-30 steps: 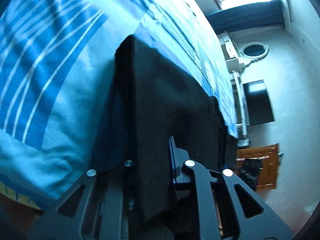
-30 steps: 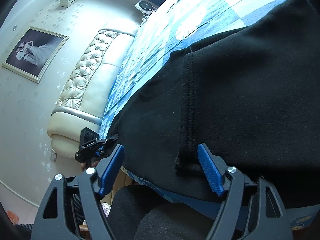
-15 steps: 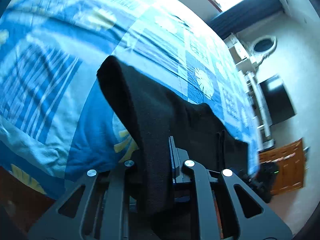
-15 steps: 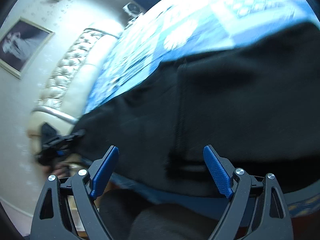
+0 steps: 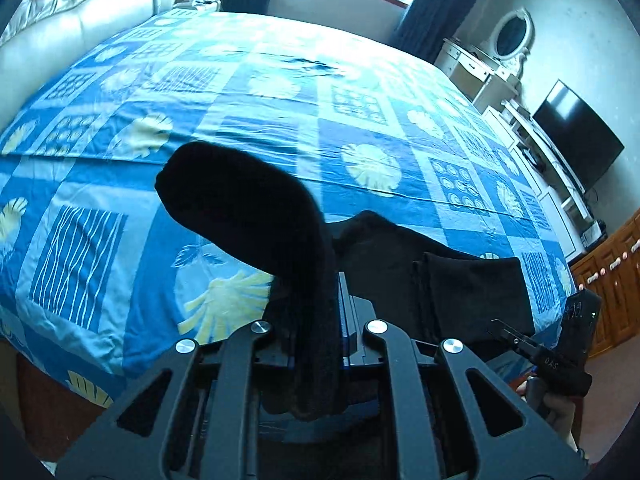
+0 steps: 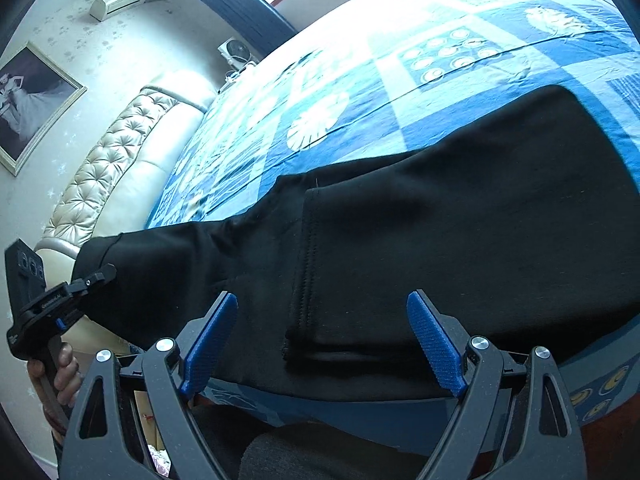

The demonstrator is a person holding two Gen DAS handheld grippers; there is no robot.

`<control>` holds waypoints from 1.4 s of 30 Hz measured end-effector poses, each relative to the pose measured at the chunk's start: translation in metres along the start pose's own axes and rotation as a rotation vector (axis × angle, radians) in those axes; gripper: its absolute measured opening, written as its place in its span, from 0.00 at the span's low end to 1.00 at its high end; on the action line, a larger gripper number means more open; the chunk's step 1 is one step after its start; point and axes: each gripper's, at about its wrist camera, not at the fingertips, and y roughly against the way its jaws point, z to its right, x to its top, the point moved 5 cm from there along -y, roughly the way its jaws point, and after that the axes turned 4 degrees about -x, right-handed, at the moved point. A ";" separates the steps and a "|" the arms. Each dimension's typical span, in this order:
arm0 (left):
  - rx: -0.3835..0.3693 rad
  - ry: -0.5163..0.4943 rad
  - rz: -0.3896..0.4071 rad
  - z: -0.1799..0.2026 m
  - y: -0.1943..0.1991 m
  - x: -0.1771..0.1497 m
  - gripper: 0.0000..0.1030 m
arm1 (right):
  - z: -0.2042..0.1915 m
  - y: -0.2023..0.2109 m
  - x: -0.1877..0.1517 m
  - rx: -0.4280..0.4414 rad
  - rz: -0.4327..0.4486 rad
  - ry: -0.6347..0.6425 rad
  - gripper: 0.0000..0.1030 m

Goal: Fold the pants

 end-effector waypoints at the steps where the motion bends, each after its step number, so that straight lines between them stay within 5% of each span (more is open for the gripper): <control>1: 0.004 -0.011 -0.002 0.009 -0.002 0.001 0.13 | 0.001 0.002 0.000 -0.004 0.004 -0.002 0.83; 24: 0.091 -0.248 -0.017 0.157 -0.047 -0.005 0.12 | 0.067 0.077 0.005 -0.117 0.160 -0.035 0.83; 42: 0.130 -0.367 -0.095 0.261 -0.126 -0.043 0.12 | 0.147 0.111 0.002 -0.102 0.230 -0.226 0.84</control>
